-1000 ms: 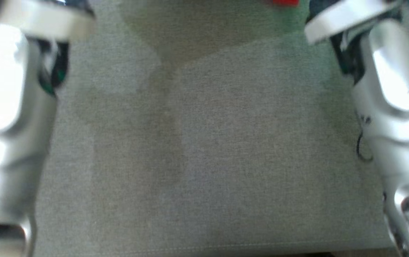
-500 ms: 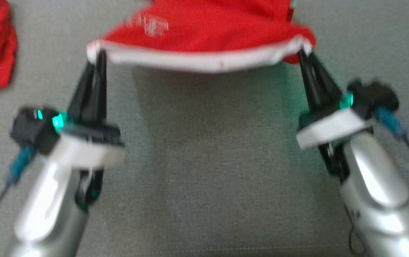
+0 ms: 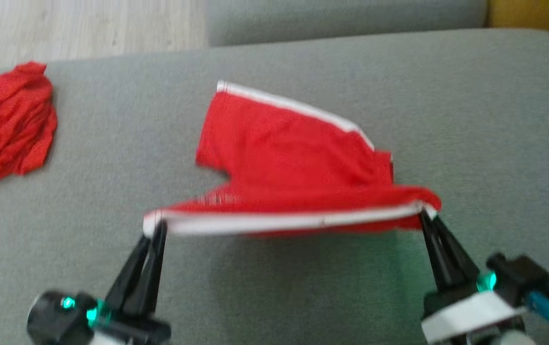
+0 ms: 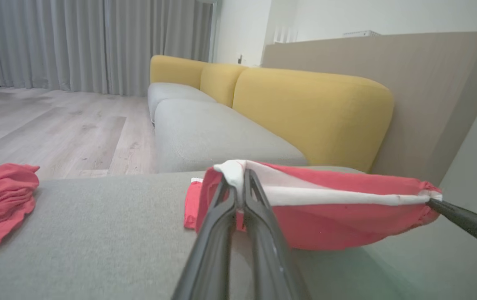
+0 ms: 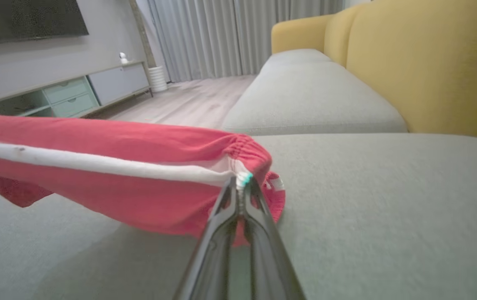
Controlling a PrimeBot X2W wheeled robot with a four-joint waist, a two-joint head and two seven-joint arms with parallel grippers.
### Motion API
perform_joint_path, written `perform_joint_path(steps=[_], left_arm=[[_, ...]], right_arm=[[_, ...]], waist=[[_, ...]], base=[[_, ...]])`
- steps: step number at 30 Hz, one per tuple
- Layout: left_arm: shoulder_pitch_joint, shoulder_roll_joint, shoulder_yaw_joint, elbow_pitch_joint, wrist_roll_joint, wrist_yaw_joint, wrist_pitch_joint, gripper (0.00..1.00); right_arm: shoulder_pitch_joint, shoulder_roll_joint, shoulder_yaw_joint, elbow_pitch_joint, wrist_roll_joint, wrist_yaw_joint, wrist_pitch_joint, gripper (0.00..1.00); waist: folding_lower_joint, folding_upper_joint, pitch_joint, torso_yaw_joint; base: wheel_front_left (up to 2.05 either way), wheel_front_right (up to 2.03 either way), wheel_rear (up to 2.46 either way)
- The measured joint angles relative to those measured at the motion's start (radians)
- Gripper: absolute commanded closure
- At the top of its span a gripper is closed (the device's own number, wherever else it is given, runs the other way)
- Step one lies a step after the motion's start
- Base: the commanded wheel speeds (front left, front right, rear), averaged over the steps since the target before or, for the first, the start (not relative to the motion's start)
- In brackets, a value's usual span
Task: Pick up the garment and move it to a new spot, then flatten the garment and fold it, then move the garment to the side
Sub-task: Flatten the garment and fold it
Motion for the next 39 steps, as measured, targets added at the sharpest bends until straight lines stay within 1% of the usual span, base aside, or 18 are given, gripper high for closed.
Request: perform_joint_path(steps=[2, 4, 7, 12, 13, 15, 18, 23, 25, 28, 32, 33, 39], left_arm=[[0.054, 0.024, 0.0, -0.037, 0.0, 0.016, 0.025, 1.0], [0.082, 0.028, 0.001, -0.052, -0.019, 0.021, 0.042, 1.0], [0.079, 0.026, 0.0, -0.039, -0.041, 0.018, 0.049, 1.0], [-0.018, 0.023, -0.017, 0.101, -0.043, -0.041, 0.047, 1.0], [-0.018, 0.023, -0.017, 0.101, -0.043, -0.041, 0.047, 1.0], [-0.085, 0.023, -0.029, 0.168, -0.044, -0.068, 0.049, 1.0], [-0.207, 0.021, -0.039, 0.263, -0.044, -0.113, 0.074, 1.0], [-0.433, 0.017, -0.04, 0.435, -0.052, -0.155, 0.127, 1.0], [-0.519, 0.017, -0.041, 0.503, -0.052, -0.166, 0.146, 1.0], [-0.637, 0.017, -0.045, 0.593, -0.052, -0.175, 0.163, 1.0], [-0.764, 0.017, -0.062, 0.699, -0.053, -0.186, 0.176, 1.0], [-0.786, 0.017, -0.065, 0.723, -0.058, -0.191, 0.181, 1.0], [-0.868, 0.019, -0.086, 0.853, -0.059, -0.193, 0.18, 1.0]], right_arm=[[0.058, 0.007, -0.008, -0.066, -0.009, 0.0, 0.04, 1.0], [0.092, 0.01, -0.008, -0.112, -0.013, 0.0, 0.072, 1.0], [0.098, 0.013, -0.009, -0.126, -0.012, 0.0, 0.099, 1.0], [0.094, 0.043, -0.024, -0.086, -0.001, 0.0, 0.125, 1.0], [0.094, 0.043, -0.024, -0.086, -0.001, 0.0, 0.125, 1.0], [0.078, 0.047, -0.021, -0.056, -0.001, 0.0, 0.125, 1.0], [0.009, 0.052, -0.016, 0.002, -0.001, 0.0, 0.125, 1.0], [-0.152, 0.064, -0.015, 0.101, 0.002, 0.0, 0.123, 1.0], [-0.218, 0.067, -0.011, 0.15, 0.024, 0.0, 0.114, 1.0], [-0.316, 0.067, 0.021, 0.219, 0.077, 0.0, 0.088, 1.0], [-0.427, 0.067, 0.054, 0.314, 0.12, 0.0, 0.046, 1.0], [-0.449, 0.067, 0.058, 0.338, 0.132, 0.0, 0.037, 1.0], [-0.555, 0.067, 0.117, 0.462, 0.187, 0.0, -0.02, 1.0]], waist=[[0.0, 0.0, -0.011, -0.014], [0.0001, 0.0, -0.015, -0.025], [0.0004, 0.0, -0.014, -0.033], [0.0003, 0.0, -0.008, -0.028], [0.0003, 0.0, -0.008, -0.028], [0.0004, 0.0, 0.005, -0.028], [0.0005, 0.0, 0.03, -0.034], [0.0006, 0.0, 0.093, -0.052], [0.0006, 0.0, 0.125, -0.064], [0.0007, 0.0, 0.178, -0.086], [0.0008, 0.0, 0.247, -0.121], [0.0008, -0.0001, 0.261, -0.13], [0.0007, -0.0001, 0.321, -0.186]], base=[[0.0, 0.0, 0.0], [0.0, 0.0, 0.0], [0.0, 0.0, 0.0], [0.0, 0.0, 0.0], [0.0, 0.0, 0.0], [0.0, 0.0, 0.0], [0.0, 0.0, 0.0], [0.0, 0.0, 0.0], [0.0, 0.0, 0.0], [0.0, 0.0, 0.0], [0.0, 0.0, 0.0], [0.0, 0.0, 0.0], [0.0, 0.0, 0.0]])
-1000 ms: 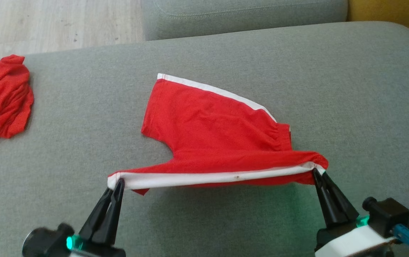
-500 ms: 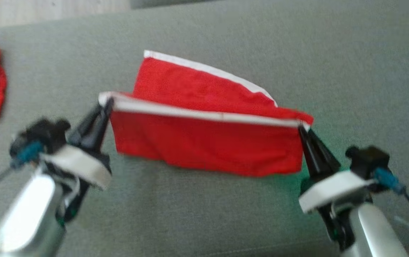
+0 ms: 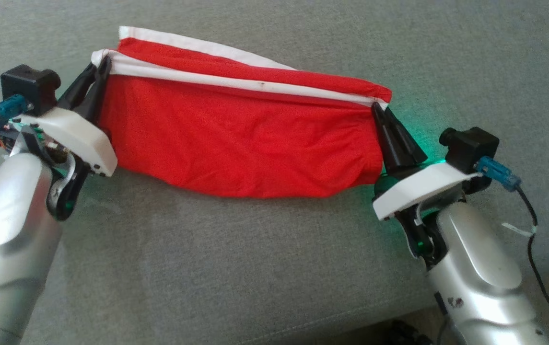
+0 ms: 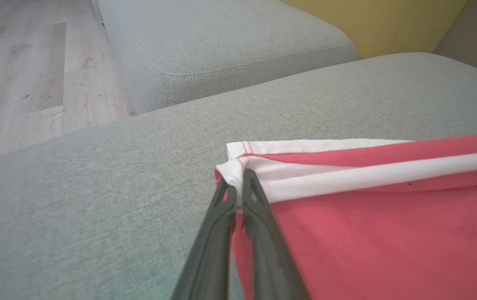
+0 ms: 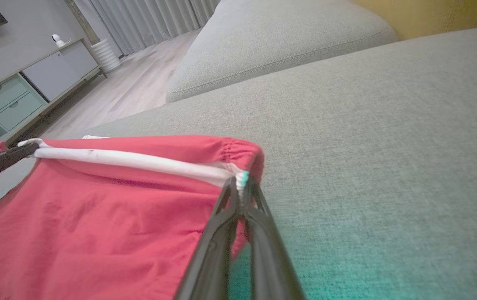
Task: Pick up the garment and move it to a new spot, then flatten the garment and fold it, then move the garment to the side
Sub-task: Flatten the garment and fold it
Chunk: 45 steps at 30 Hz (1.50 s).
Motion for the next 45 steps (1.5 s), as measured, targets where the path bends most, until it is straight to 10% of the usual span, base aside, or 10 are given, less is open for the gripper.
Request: perform_joint_path(steps=[2, 4, 5, 6, 21, 36, 45], left_arm=[[-0.016, -0.001, -0.011, 0.028, -0.001, 0.0, -0.01, 1.0], [-0.028, -0.002, -0.015, 0.048, -0.003, -0.008, -0.026, 0.58], [-0.033, -0.002, -0.016, 0.057, -0.003, -0.008, -0.039, 0.18], [-0.036, -0.002, -0.016, 0.063, -0.003, -0.007, -0.053, 0.0], [0.1, -0.044, -0.043, 0.025, -0.056, 0.018, -0.214, 0.0], [0.205, -0.05, -0.043, 0.038, -0.115, 0.094, -0.096, 0.0], [0.142, -0.046, -0.048, 0.051, -0.154, 0.068, 0.019, 0.0]], right_arm=[[-0.022, 0.0, 0.015, 0.03, 0.017, 0.0, -0.018, 1.0], [-0.035, 0.0, 0.029, 0.055, 0.024, 0.0, -0.034, 0.27], [-0.038, 0.0, 0.034, 0.065, 0.032, 0.0, -0.043, 0.0], [-0.04, -0.001, 0.039, 0.075, 0.038, 0.0, -0.052, 0.0], [0.074, -0.002, -0.027, 0.013, -0.059, 0.0, -0.084, 0.0], [0.227, -0.001, -0.101, -0.288, -0.13, 0.0, 0.035, 0.0], [0.264, -0.001, -0.115, -0.344, -0.13, 0.0, 0.053, 0.0]], waist=[[0.0, 0.0, 0.009, -0.012], [0.0, 0.0, 0.012, -0.017], [-0.0001, 0.0, 0.01, -0.017], [-0.0002, 0.0, 0.007, -0.017], [-0.0004, 0.0, -0.097, 0.034], [-0.0004, 0.0, -0.114, 0.02], [-0.0003, 0.0, -0.074, -0.019]], base=[[0.0, 0.0, 0.0], [0.0, 0.0, 0.0], [0.0, 0.0, 0.0], [0.0, 0.0, 0.0], [0.0, 0.0, 0.0], [0.0, 0.0, 0.0], [0.0, 0.0, 0.0]])
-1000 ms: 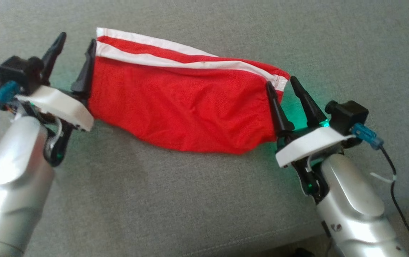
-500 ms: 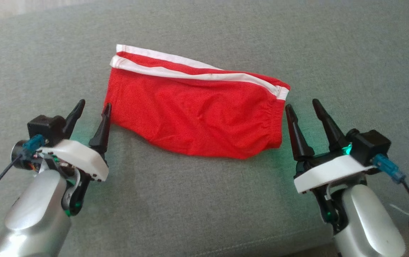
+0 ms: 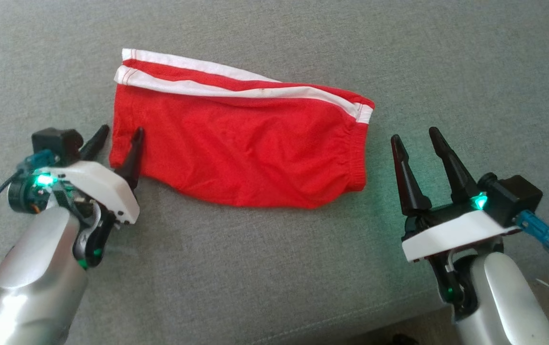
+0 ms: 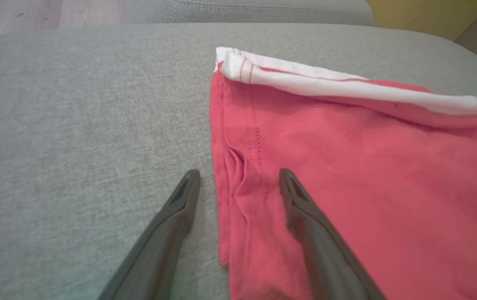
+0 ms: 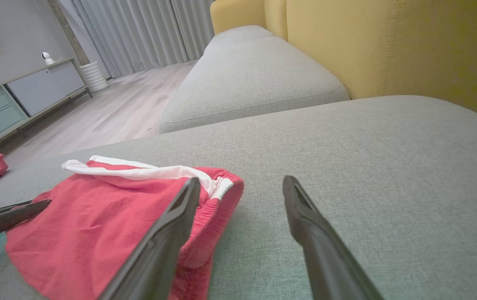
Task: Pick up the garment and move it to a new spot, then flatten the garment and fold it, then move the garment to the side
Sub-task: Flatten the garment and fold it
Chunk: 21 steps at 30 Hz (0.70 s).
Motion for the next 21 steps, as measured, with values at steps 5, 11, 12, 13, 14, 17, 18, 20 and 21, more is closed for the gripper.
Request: perform_joint_path(steps=[5, 11, 12, 13, 14, 17, 18, 20, 21], left_arm=[[-0.009, 0.002, -0.009, -0.021, -0.03, -0.015, 0.066, 0.81], [-0.009, 0.002, -0.022, -0.051, -0.046, -0.016, 0.088, 1.0], [-0.008, 0.002, -0.023, -0.056, -0.05, -0.016, 0.088, 1.0], [-0.006, 0.001, -0.025, -0.064, -0.05, -0.016, 0.088, 1.0], [-0.001, 0.001, -0.025, -0.073, -0.05, -0.02, 0.087, 1.0], [0.028, 0.007, -0.024, -0.117, -0.054, -0.022, 0.083, 1.0], [0.041, 0.014, -0.024, -0.134, -0.061, -0.022, 0.083, 1.0], [0.072, 0.03, -0.023, -0.18, -0.067, -0.012, 0.083, 1.0], [0.091, 0.038, -0.023, -0.205, -0.069, -0.005, 0.084, 1.0]], right_arm=[[0.0, 0.0, -0.001, -0.008, 0.0, 0.0, 0.0, 0.0], [-0.001, 0.0, -0.005, -0.012, 0.0, 0.0, 0.0, 0.0], [-0.001, 0.001, -0.01, -0.011, 0.0, 0.0, 0.0, 0.0], [-0.001, 0.001, -0.017, -0.01, 0.0, 0.0, 0.0, 0.0], [-0.001, 0.001, -0.023, -0.009, 0.0, 0.0, 0.0, 0.0], [0.0, 0.001, -0.039, -0.003, -0.005, 0.0, 0.0, 0.0], [0.0, 0.001, -0.045, -0.001, -0.01, 0.0, 0.0, 0.0], [0.005, 0.001, -0.054, 0.001, -0.01, 0.0, 0.0, 0.0], [0.011, 0.001, -0.058, 0.002, -0.01, 0.0, 0.0, 0.0]], waist=[[-0.0001, 0.0, 0.004, -0.007], [0.0001, 0.0, 0.004, -0.005], [0.0001, 0.0, 0.001, -0.002], [0.0, 0.0, -0.003, 0.002], [0.0001, 0.0, -0.008, 0.006], [0.0, 0.0, -0.026, 0.021], [0.0, 0.0, -0.033, 0.026], [0.0, 0.0, -0.049, 0.039], [0.0, 0.0, -0.058, 0.046]], base=[[0.0, 0.0, 0.0], [0.0, 0.0, 0.0], [0.0, 0.0, 0.0], [0.0, 0.0, 0.0], [0.0, 0.0, 0.0], [0.0, 0.0, 0.0], [0.0, 0.0, 0.0], [0.0, 0.0, 0.0], [0.0, 0.0, 0.0]])
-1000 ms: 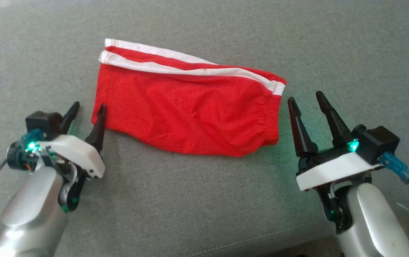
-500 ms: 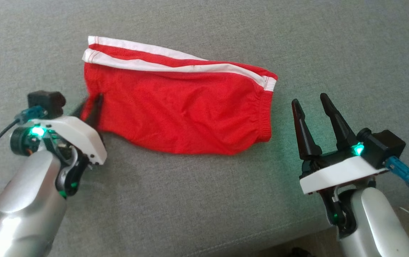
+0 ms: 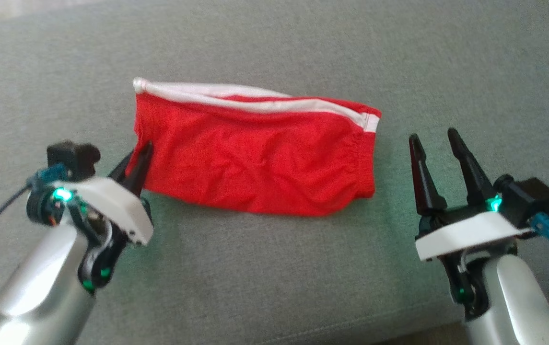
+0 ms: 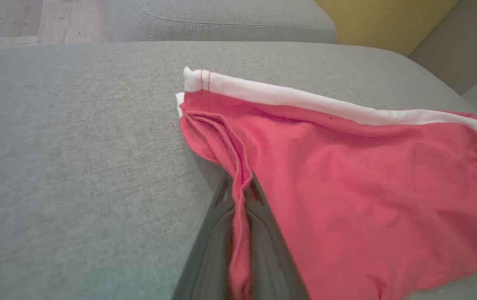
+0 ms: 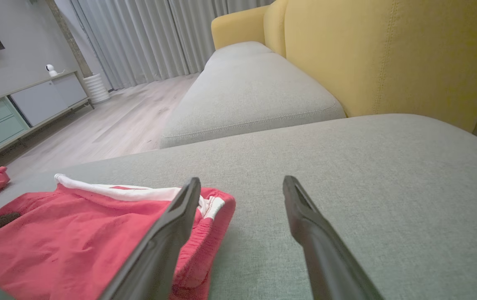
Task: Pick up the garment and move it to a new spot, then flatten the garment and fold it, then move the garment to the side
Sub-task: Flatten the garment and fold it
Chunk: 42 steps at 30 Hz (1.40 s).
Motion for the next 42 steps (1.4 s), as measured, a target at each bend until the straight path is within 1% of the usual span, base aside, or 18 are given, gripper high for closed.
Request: perform_joint_path(steps=[1, 4, 7, 10, 14, 16, 17, 18, 20, 24, 25, 27, 31, 38, 42], left_arm=[[0.024, 0.009, 0.001, -0.03, -0.001, 0.006, 0.0, 1.0], [0.112, 0.021, 0.007, -0.12, -0.024, 0.044, 0.0, 1.0], [0.219, 0.023, 0.023, -0.201, -0.046, 0.09, -0.012, 1.0], [0.312, 0.019, 0.034, -0.25, -0.077, 0.133, -0.03, 1.0], [0.396, -0.016, 0.034, -0.265, -0.095, 0.167, -0.064, 1.0], [0.414, -0.038, 0.034, -0.258, -0.104, 0.169, -0.088, 1.0], [0.416, -0.05, 0.034, -0.248, -0.104, 0.17, -0.1, 0.9], [0.415, -0.06, 0.034, -0.238, -0.103, 0.176, -0.113, 0.66], [0.414, -0.071, 0.033, -0.217, -0.099, 0.177, -0.137, 0.0], [0.407, -0.092, 0.037, -0.178, -0.052, 0.191, -0.229, 0.0], [0.407, -0.092, 0.037, -0.178, -0.052, 0.191, -0.229, 0.0], [0.395, -0.1, 0.044, -0.172, -0.022, 0.196, -0.293, 0.0], [0.349, -0.11, 0.063, -0.165, 0.029, 0.217, -0.375, 0.0], [0.358, -0.121, 0.064, -0.168, 0.079, 0.248, -0.41, 0.0], [0.399, -0.119, 0.06, -0.182, 0.092, 0.265, -0.411, 0.0]], right_arm=[[0.009, 0.0, -0.002, 0.001, 0.0, 0.0, 0.003, 0.0], [0.04, 0.0, -0.02, 0.009, -0.008, 0.0, 0.012, 0.0], [0.067, 0.001, -0.041, 0.013, -0.008, 0.0, 0.025, 0.0], [0.085, 0.001, -0.064, 0.014, -0.018, 0.0, 0.039, 0.0], [0.11, 0.002, -0.085, 0.008, -0.026, 0.0, 0.057, 0.0], [0.114, 0.002, -0.089, 0.006, -0.03, 0.0, 0.065, 0.0], [0.114, 0.002, -0.09, 0.003, -0.032, 0.0, 0.066, 0.0], [0.114, 0.002, -0.089, 0.001, -0.033, 0.0, 0.07, 0.0], [0.114, 0.002, -0.089, -0.001, -0.034, 0.0, 0.074, 0.0], [0.123, 0.002, -0.089, -0.001, -0.034, 0.0, 0.082, 0.0], [0.123, 0.002, -0.089, -0.001, -0.034, 0.0, 0.082, 0.0], [0.134, 0.002, -0.09, -0.001, -0.034, 0.0, 0.083, 0.0], [0.145, 0.002, -0.095, -0.001, -0.034, 0.0, 0.092, 0.0], [0.162, 0.003, -0.096, 0.006, -0.034, 0.0, 0.117, 0.0], [0.165, 0.003, -0.074, 0.034, -0.03, 0.0, 0.161, 0.0]], waist=[[0.0, 0.0, -0.009, 0.007], [-0.0001, 0.0, -0.038, 0.032], [-0.0001, 0.0, -0.069, 0.059], [-0.0002, 0.0, -0.098, 0.087], [-0.0002, 0.0, -0.132, 0.12], [-0.0002, 0.0, -0.145, 0.133], [-0.0002, 0.0, -0.151, 0.137], [-0.0002, 0.0, -0.156, 0.141], [-0.0002, 0.0, -0.164, 0.146], [-0.0001, 0.0, -0.176, 0.153], [-0.0001, 0.0, -0.176, 0.153], [-0.0001, 0.0, -0.182, 0.157], [-0.0001, 0.0, -0.199, 0.166], [-0.0001, 0.0, -0.232, 0.191], [-0.0001, 0.0, -0.239, 0.209]], base=[[0.0, 0.0, 0.0], [0.0, 0.0, 0.0], [0.0, 0.0, 0.0], [0.0, 0.0, 0.0], [0.0, 0.0, 0.0], [0.0, 0.0, 0.0], [0.0, 0.0, 0.0], [0.0, 0.0, 0.0], [0.0, 0.0, 0.0], [0.0, 0.0, 0.0], [0.0, 0.0, 0.0], [0.0, 0.0, 0.0], [0.0, 0.0, 0.0], [0.0, 0.0, 0.0], [0.0, 0.0, 0.0]])
